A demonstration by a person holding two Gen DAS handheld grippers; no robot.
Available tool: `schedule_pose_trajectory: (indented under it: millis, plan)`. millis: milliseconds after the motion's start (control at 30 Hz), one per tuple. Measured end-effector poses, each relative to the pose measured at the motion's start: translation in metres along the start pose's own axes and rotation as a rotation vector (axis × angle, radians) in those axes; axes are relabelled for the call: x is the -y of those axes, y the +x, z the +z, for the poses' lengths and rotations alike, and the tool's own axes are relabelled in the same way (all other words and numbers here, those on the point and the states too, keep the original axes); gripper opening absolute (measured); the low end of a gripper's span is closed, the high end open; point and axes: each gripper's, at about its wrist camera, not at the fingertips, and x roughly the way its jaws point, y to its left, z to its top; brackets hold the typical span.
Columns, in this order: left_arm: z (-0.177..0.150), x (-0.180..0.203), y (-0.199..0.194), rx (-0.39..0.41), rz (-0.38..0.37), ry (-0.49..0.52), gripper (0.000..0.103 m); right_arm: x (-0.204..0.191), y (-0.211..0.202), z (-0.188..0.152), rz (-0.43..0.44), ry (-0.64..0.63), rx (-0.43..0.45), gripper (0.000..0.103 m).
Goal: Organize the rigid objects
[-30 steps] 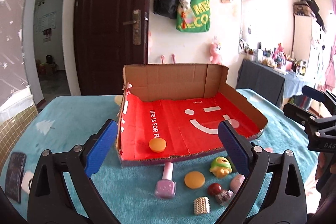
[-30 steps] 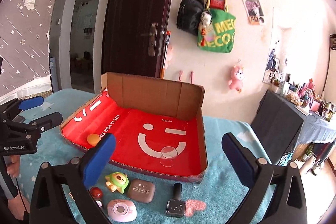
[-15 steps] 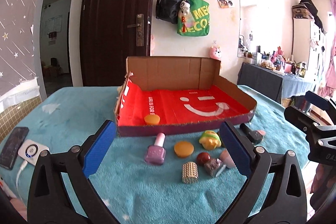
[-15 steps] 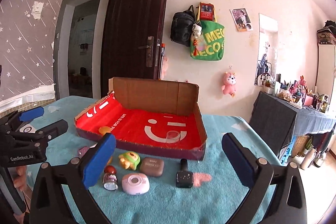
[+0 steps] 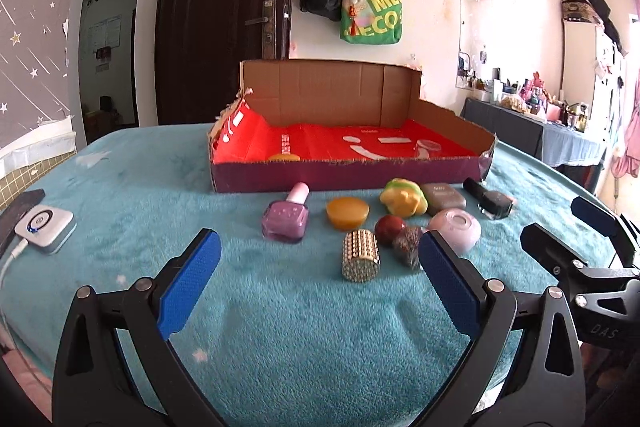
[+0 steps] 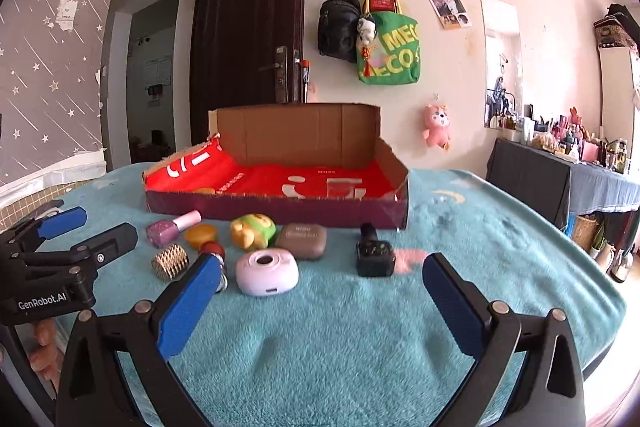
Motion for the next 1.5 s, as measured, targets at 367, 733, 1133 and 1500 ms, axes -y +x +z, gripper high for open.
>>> schedule_pose_trajectory:
  millis: [367,733,1133,1500]
  plan:
    - [-0.019,-0.001,0.012,-0.010,0.028,-0.002,0.101,0.003,0.016,-0.024,-0.029,0.030,-0.032,0.103]
    - [-0.024,-0.007,0.021,-0.030,0.038,-0.033,0.101,0.004,0.021,-0.031,-0.034,0.024,-0.048,0.103]
    - [-0.019,-0.011,0.022,-0.022,0.033,-0.048,0.101,0.002,0.021,-0.030,-0.039,0.015,-0.044,0.103]
    - [0.000,-0.014,0.029,-0.036,0.024,-0.053,0.101,0.004,0.026,-0.014,-0.039,0.026,-0.039,0.103]
